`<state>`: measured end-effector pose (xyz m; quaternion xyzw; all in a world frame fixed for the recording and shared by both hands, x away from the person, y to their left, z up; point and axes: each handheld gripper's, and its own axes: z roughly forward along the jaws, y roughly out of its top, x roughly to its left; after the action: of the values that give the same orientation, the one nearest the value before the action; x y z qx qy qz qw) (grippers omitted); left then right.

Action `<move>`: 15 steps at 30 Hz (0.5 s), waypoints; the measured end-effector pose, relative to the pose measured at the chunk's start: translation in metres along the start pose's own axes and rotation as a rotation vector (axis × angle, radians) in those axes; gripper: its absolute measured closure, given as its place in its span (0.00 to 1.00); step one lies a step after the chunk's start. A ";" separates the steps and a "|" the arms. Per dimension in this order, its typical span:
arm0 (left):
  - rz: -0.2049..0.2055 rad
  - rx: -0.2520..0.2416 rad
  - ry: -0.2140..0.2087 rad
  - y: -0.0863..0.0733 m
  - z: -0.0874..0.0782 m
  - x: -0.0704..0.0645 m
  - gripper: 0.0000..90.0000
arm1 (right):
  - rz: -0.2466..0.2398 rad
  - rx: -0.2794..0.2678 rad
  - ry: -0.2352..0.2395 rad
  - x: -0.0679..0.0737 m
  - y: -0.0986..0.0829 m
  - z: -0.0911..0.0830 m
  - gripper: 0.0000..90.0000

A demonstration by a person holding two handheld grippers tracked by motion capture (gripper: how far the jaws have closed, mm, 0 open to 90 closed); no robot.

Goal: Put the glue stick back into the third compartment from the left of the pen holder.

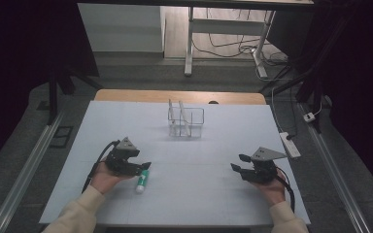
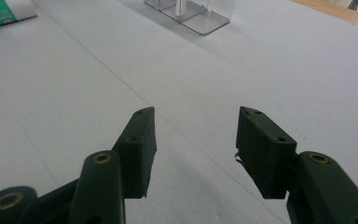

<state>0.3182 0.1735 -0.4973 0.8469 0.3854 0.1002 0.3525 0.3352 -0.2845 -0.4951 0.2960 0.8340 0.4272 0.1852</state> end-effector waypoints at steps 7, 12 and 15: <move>-0.031 0.079 -0.015 0.001 0.006 0.001 0.33 | 0.000 0.007 0.001 0.000 0.000 0.000 0.52; -0.057 0.128 -0.019 0.000 0.009 0.002 0.31 | 0.000 0.011 0.004 0.000 0.000 0.001 0.52; -0.070 0.149 -0.012 0.000 0.010 0.003 0.30 | 0.001 0.014 0.006 0.000 0.000 0.001 0.52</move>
<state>0.3246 0.1704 -0.5052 0.8574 0.4189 0.0537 0.2941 0.3358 -0.2844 -0.4954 0.2962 0.8374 0.4225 0.1803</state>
